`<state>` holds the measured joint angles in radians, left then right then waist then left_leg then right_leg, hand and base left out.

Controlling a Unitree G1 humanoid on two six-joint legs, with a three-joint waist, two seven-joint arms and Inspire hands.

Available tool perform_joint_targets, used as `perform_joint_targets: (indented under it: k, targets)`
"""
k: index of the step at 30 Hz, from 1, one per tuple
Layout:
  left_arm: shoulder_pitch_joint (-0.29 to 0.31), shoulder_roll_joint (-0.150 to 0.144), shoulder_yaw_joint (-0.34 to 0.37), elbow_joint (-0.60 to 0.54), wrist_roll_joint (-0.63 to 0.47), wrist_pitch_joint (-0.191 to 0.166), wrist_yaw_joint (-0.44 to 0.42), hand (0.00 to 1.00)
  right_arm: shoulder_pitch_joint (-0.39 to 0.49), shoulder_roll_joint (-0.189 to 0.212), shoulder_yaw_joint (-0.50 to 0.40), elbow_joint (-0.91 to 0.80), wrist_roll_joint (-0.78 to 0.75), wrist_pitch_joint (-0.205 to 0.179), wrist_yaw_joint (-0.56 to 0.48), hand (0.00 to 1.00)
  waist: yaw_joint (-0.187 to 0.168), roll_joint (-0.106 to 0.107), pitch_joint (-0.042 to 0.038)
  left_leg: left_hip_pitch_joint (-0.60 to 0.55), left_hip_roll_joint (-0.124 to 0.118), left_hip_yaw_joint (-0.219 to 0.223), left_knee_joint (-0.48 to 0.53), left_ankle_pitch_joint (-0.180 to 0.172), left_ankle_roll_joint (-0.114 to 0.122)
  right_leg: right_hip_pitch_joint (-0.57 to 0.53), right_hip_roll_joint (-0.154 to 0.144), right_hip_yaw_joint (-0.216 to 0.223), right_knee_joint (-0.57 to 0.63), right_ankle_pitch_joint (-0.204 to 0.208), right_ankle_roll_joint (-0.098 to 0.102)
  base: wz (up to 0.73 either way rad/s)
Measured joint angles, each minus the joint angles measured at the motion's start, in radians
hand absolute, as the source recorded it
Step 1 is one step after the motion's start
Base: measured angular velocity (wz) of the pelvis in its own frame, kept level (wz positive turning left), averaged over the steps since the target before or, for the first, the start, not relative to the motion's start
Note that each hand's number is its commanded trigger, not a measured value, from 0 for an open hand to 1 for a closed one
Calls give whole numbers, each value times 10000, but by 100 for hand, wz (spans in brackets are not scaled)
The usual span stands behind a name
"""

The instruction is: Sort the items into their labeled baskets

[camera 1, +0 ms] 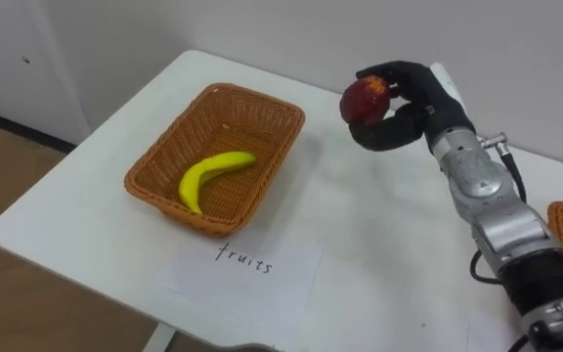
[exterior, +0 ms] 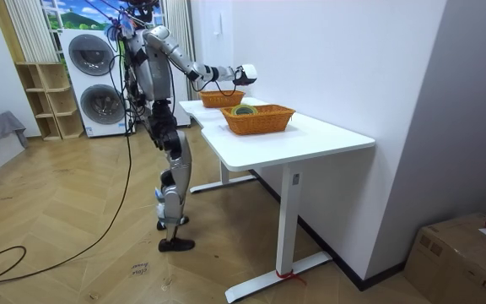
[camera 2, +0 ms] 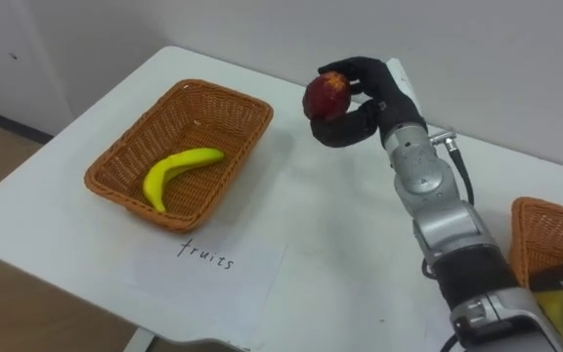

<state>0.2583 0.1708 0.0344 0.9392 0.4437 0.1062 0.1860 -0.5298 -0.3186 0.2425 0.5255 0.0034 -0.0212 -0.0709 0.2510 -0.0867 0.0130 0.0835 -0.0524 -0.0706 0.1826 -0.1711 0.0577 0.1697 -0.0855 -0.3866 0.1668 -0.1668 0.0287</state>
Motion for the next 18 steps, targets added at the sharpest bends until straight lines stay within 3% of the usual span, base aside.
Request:
perform_joint_targets:
  k: [11, 18]
  targets:
    - [-8, 2, 29, 165, 296, 61, 5, 0, 2, -2, 138, -1025, 99, 17, -17, 100, 65, -22, -28, 1, 14, 42, 3, 0, -2, -12, 5, -22, 4, -1, 2, -1]
    - [-40, 30, 39, 139, 303, 183, -32, 0, 1, 5, 229, -1191, 132, 25, -3, 100, 313, -32, -72, -65, -9, -125, -2, 1, -2, 4, -12, -265, 10, -1, 3, 7]
